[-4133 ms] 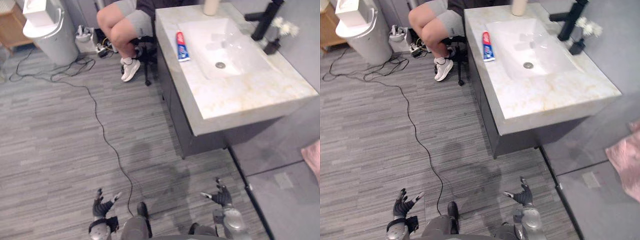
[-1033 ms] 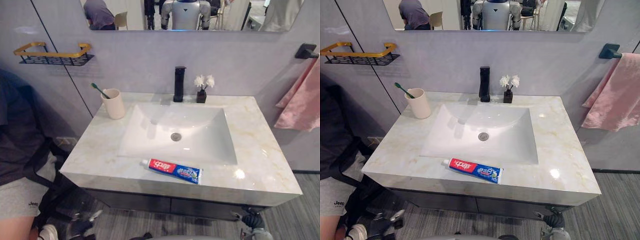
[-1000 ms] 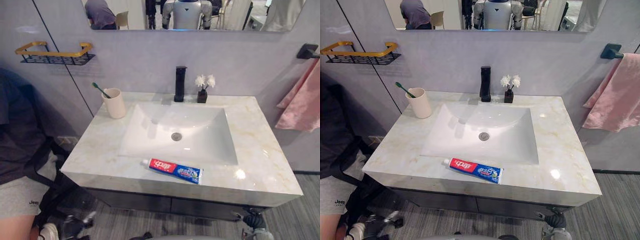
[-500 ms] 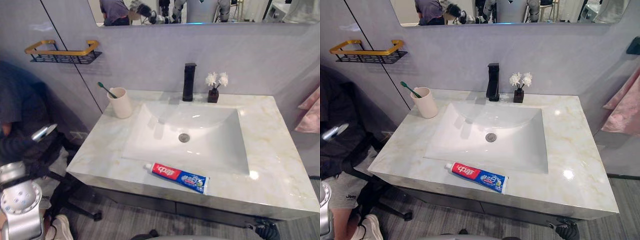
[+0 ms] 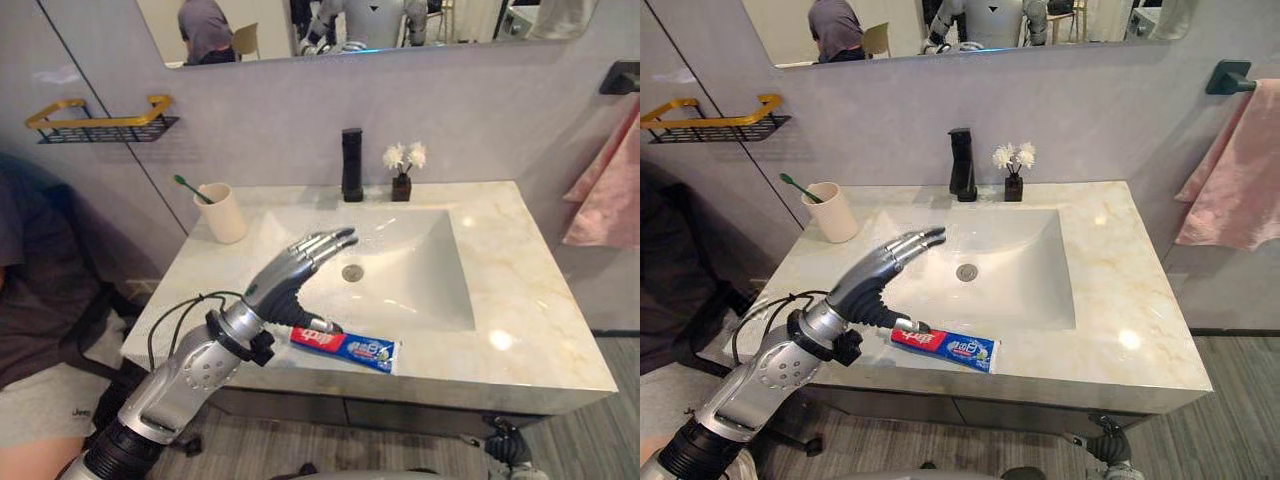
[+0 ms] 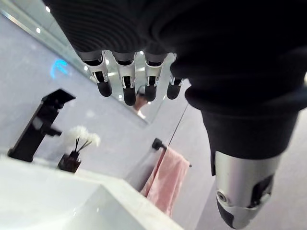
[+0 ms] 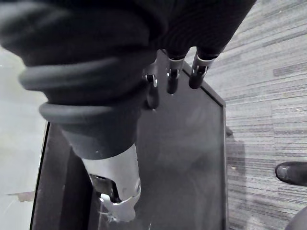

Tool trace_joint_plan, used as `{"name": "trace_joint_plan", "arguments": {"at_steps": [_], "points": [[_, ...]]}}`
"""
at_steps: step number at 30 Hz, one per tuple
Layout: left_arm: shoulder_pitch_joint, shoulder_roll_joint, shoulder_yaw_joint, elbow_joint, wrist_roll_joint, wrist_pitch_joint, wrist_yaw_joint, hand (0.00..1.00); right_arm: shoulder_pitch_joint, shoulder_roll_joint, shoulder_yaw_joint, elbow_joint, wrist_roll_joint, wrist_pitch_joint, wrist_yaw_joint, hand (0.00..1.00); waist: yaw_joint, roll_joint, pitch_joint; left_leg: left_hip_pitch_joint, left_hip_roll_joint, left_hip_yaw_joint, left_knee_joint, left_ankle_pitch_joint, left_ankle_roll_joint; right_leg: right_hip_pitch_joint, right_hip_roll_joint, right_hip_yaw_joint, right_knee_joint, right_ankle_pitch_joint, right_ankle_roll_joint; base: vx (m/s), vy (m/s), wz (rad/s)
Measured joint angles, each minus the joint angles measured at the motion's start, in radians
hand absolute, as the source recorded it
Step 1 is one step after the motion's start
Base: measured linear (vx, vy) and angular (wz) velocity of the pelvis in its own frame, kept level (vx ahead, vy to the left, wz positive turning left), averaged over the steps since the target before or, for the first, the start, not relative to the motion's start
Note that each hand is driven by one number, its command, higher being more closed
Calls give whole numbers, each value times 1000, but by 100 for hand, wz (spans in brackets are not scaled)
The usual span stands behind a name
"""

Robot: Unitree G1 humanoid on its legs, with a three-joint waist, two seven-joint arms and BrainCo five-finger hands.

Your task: Organize washtable

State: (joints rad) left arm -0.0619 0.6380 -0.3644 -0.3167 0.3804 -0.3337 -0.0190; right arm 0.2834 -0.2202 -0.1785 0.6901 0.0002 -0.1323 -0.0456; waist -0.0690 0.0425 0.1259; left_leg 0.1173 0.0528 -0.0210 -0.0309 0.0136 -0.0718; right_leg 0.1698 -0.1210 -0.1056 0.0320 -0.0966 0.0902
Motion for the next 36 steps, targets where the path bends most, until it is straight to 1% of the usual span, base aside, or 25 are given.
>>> {"name": "trace_joint_plan", "arguments": {"at_steps": [2,4,6,8,14,16,20,24,25,31,32,34,36], "points": [[1,0,-43,57,34,2,-27,0,-2,0,2,0,0,0,5,0,-3,-7,4,0,1,5,-1,0,0,-2,0,4,0,0,0,46,-15,-5],[2,1,-62,93,66,2,-44,0,-4,0,6,1,0,0,5,0,-3,-13,9,0,2,12,-2,0,0,-4,1,8,-1,0,0,49,-10,-6],[3,2,-65,147,98,3,-47,0,-18,-1,28,13,0,0,5,0,-3,-24,16,0,1,16,-5,0,0,-7,3,11,-2,0,0,35,-7,-7],[4,2,-66,200,143,8,-47,0,-22,-1,36,15,-1,0,6,0,-2,-29,18,0,0,26,-5,-1,0,-13,3,20,-2,1,1,17,3,-11],[8,2,-64,252,231,19,-41,0,-25,-1,41,15,-2,-2,8,0,-4,-28,17,-2,0,29,-5,-2,1,-16,0,24,-3,4,3,-6,2,-3],[36,0,-55,268,264,20,-40,0,-30,-1,43,15,-5,-2,10,0,-5,-26,16,-2,0,32,-6,-1,1,-16,1,28,-16,13,2,-40,4,-7],[75,-11,-22,291,300,21,-32,0,-38,-1,46,15,-10,-3,10,0,-4,-23,15,-3,0,40,-6,-1,1,-16,1,36,-28,23,4,-36,7,-7],[99,-11,-7,292,304,20,-22,0,-38,-4,59,15,-11,-4,9,0,-3,-23,14,-2,0,41,-8,-1,1,-16,1,39,-33,26,5,-6,1,-1],[111,-14,6,292,304,19,-22,100,-39,-4,59,15,-11,-4,9,0,-4,-22,14,-1,-1,42,-9,-1,1,-15,1,39,-34,27,6,-2,0,-4],[153,-20,32,289,308,-1,-17,100,-37,-5,58,16,-11,-5,8,0,-3,-22,12,7,-2,46,-25,1,2,-11,1,41,-39,32,9,0,0,-1],[151,-21,34,290,308,0,-17,100,-37,-5,59,16,-11,-5,9,0,-4,-22,12,10,-2,46,-26,1,2,-9,1,42,-39,32,9,-4,0,-4],[148,-46,53,293,307,11,-16,100,-36,-5,62,16,-11,-5,11,0,-10,-23,12,27,-3,51,-33,1,2,5,1,47,-44,32,9,-4,-2,-7],[136,-50,56,294,306,21,-8,100,-37,-5,63,16,-11,-5,14,0,-15,-23,12,34,-2,52,-39,1,2,10,3,48,-49,32,9,-4,-3,-2]]}}
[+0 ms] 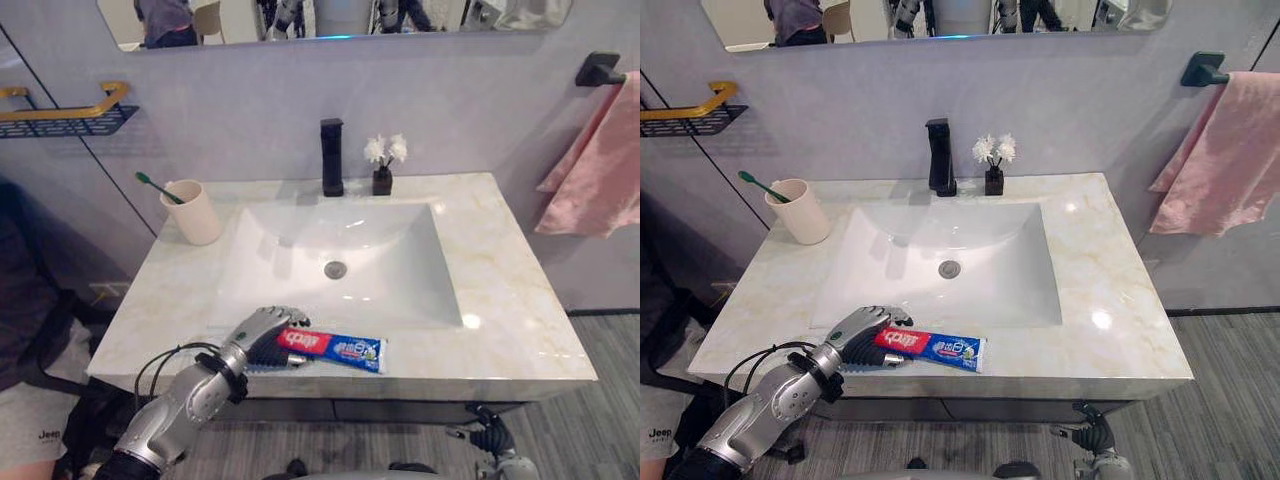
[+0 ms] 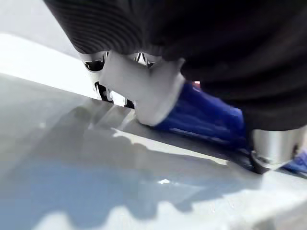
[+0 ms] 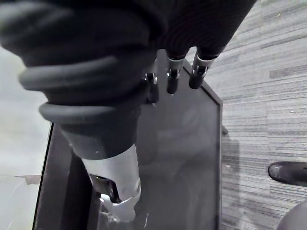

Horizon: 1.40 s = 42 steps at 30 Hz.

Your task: Organize washtable

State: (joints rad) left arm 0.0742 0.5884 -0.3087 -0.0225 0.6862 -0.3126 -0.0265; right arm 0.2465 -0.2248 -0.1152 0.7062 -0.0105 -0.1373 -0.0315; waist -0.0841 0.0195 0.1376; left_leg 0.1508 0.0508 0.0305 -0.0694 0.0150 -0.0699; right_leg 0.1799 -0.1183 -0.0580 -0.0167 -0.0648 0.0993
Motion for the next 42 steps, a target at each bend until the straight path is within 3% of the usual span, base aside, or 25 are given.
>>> {"name": "trace_joint_plan", "arguments": {"at_steps": [15,18,23,29,32,35,38,39,42], "points": [[3,0,56,11,-15,35,6,100,-6,9,-48,-9,7,-1,-7,0,-10,2,-1,19,4,33,-3,-1,0,5,1,28,-5,6,-1,-22,0,-5],[23,-46,93,11,-17,50,10,100,-5,28,-174,-57,41,-1,-22,0,-10,5,-2,19,7,45,-6,-2,1,-5,1,42,-8,10,-1,-50,3,-14],[46,-186,184,-44,-51,87,52,100,-5,52,-488,-264,132,-5,-113,0,-7,-2,-6,8,8,64,-22,-5,-6,-31,2,62,-15,16,0,-12,5,-11],[62,-322,281,-196,-136,109,110,100,-56,39,-672,-569,168,-14,-194,0,-13,-24,-20,8,15,86,-18,-6,-4,-37,14,85,-19,21,1,43,-17,-11],[57,-367,286,-248,-185,111,141,100,-130,-10,-651,-744,191,-42,-209,0,-12,-25,-21,7,17,91,-17,-9,-4,-41,17,90,-17,22,1,-11,-29,-6],[56,-390,272,-282,-224,110,151,100,-252,-95,-539,-884,262,-118,-200,0,-9,-24,-21,6,17,92,-16,-9,-4,-45,17,91,-12,22,2,-28,-7,0],[24,-391,220,-292,-266,109,174,100,-408,-173,-327,-1012,395,-210,-145,0,15,-24,-22,2,17,87,-7,-9,-4,-46,17,89,-5,22,3,-39,-11,3],[16,-392,210,-292,-272,109,181,100,-429,-179,-296,-1022,408,-217,-138,0,18,-24,-22,1,17,86,-6,-9,-4,-46,16,87,-4,22,3,-37,-11,8],[-54,-395,132,-292,-291,109,208,100,-583,-188,-42,-1050,463,-241,-107,0,43,-23,-22,-3,15,76,0,-9,-3,-45,14,79,0,21,3,-39,-11,10]]}}
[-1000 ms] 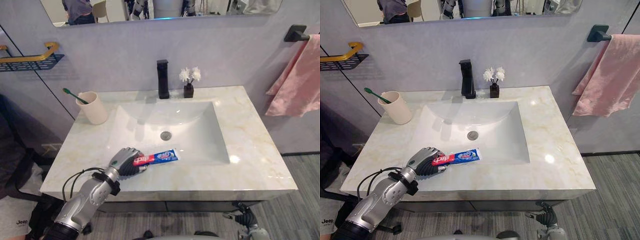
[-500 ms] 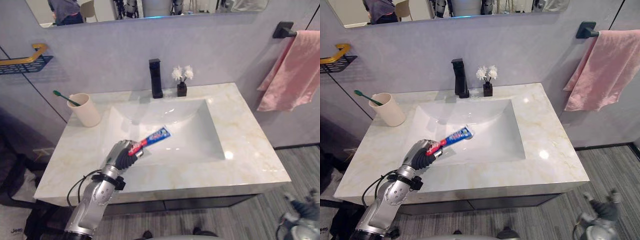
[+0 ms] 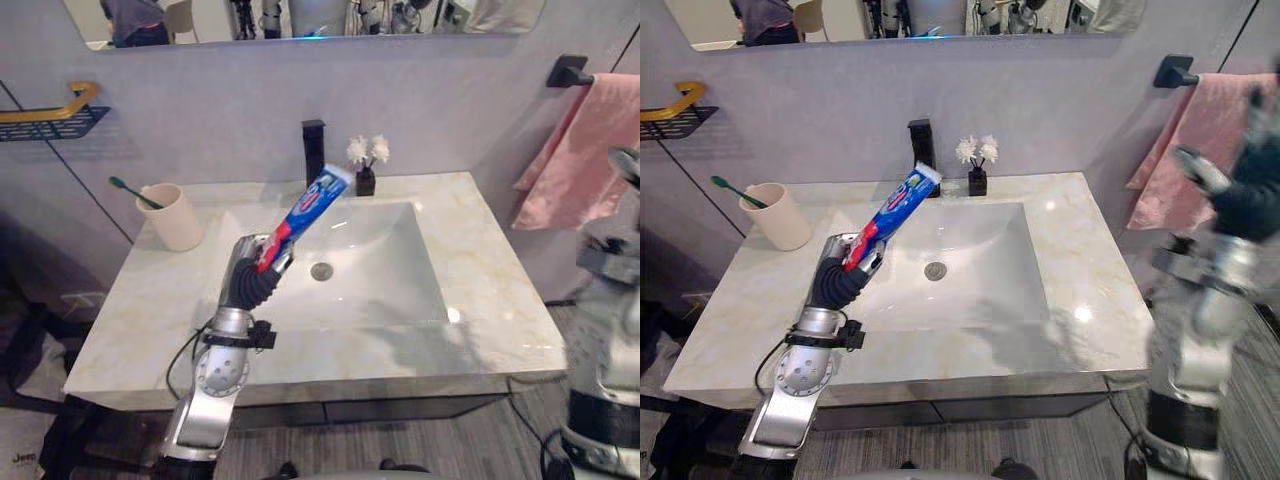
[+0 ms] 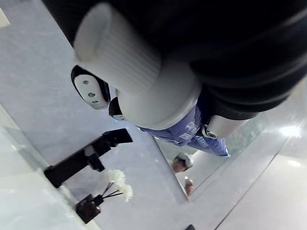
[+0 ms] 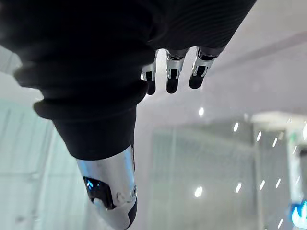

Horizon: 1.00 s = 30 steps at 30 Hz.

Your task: Organize washtable

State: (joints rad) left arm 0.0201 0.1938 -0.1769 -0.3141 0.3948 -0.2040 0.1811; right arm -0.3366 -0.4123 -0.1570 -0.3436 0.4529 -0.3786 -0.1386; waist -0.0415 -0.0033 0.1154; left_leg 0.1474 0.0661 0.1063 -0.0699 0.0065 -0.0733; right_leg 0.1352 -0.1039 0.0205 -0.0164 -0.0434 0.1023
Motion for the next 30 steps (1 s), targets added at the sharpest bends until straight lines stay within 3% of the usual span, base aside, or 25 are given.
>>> {"name": "trace_joint_plan", "arguments": {"at_steps": [4,10,14,23,24,30], "points": [[-51,-28,-87,0,-13,-1,45,100,-99,53,279,14,45,40,21,0,23,0,-12,-15,-5,-26,0,6,3,0,-4,-24,1,-1,1,-14,-13,17],[-89,-41,-196,13,-30,4,95,100,-104,189,480,108,97,99,33,0,32,1,-23,-27,-16,-54,-19,28,10,0,-14,-64,3,-2,2,-10,-12,15],[-109,-55,-224,19,-29,5,132,100,-105,238,508,181,95,123,21,0,34,0,-25,-29,-19,-67,-23,38,12,-2,-16,-75,9,-2,2,-47,-5,10],[-112,-72,-256,57,-28,36,193,100,-104,323,532,251,86,121,-47,0,30,1,-26,-30,-19,-78,-25,51,10,-3,-16,-91,10,-1,0,-45,-5,4],[-112,-75,-257,59,-28,37,194,100,-103,327,534,254,87,120,-52,100,30,0,-26,-31,-19,-78,-25,51,10,-3,-15,-91,10,-1,0,-16,-8,3],[-112,-76,-280,99,-28,43,193,100,-84,344,558,305,157,111,-39,100,30,-1,-47,-42,-19,-82,-25,52,9,-3,-15,-101,-2,2,-1,-1,-7,4]]}}
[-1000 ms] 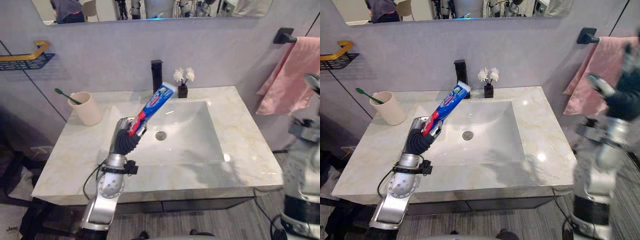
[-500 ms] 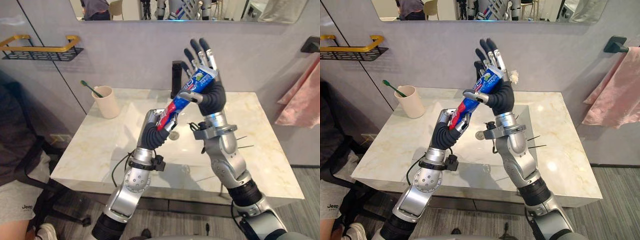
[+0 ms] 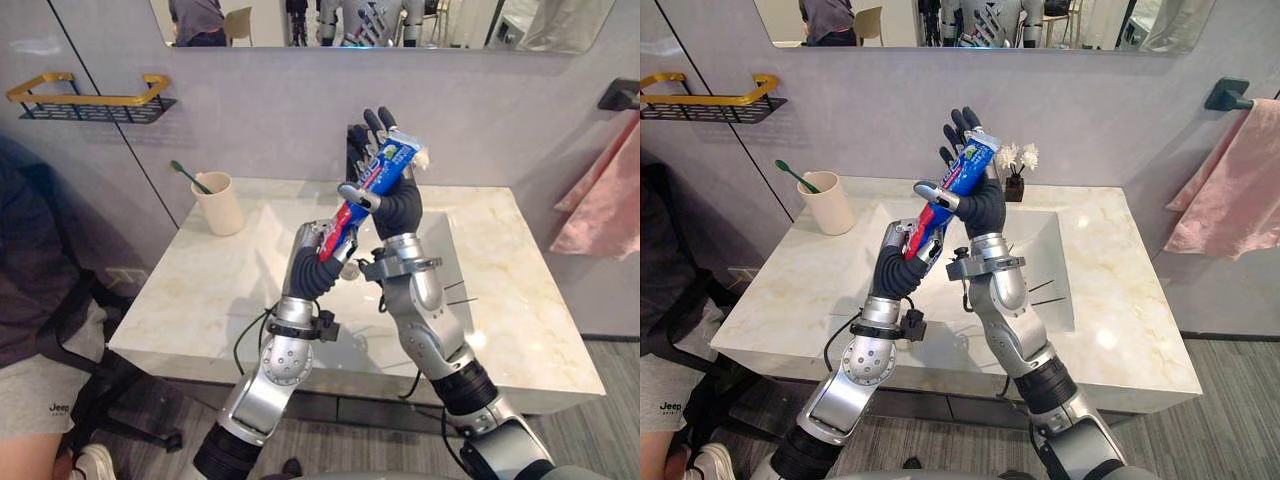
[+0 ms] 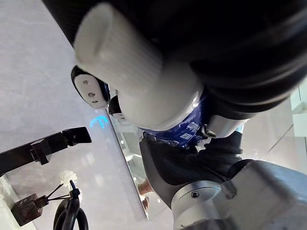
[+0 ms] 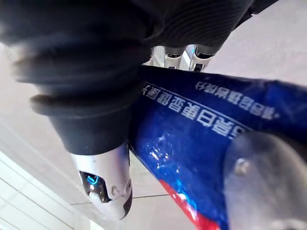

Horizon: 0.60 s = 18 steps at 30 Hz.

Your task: Organize washtable

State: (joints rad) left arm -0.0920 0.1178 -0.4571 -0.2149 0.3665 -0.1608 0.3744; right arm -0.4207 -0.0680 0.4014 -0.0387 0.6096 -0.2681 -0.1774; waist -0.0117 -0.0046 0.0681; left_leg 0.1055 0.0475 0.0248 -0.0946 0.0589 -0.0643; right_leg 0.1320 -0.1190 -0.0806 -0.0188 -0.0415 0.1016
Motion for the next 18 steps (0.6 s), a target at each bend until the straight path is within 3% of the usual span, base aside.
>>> {"name": "trace_joint_plan", "arguments": {"at_steps": [7,14,15,18], "points": [[-6,1,-13,28,0,0,0,100,11,-2,32,26,168,-5,73,100,-1,-3,-4,-1,1,0,0,0,0,1,1,-1,-2,1,-1,0,0,0],[-7,6,-32,29,1,3,-2,100,18,-4,42,26,237,-19,130,100,-2,-19,-14,-1,1,0,0,0,0,1,1,-1,-2,1,-1,0,0,0],[-7,6,-33,29,1,3,-3,0,19,-4,42,26,240,-20,135,100,-2,-20,-15,-1,1,0,0,0,0,1,1,-1,-2,1,-1,0,0,0],[-7,14,-32,30,13,4,-3,0,22,-7,40,26,243,-21,137,100,-2,-23,-17,-1,1,0,0,0,0,1,1,-1,-2,1,-1,0,0,0]]}}
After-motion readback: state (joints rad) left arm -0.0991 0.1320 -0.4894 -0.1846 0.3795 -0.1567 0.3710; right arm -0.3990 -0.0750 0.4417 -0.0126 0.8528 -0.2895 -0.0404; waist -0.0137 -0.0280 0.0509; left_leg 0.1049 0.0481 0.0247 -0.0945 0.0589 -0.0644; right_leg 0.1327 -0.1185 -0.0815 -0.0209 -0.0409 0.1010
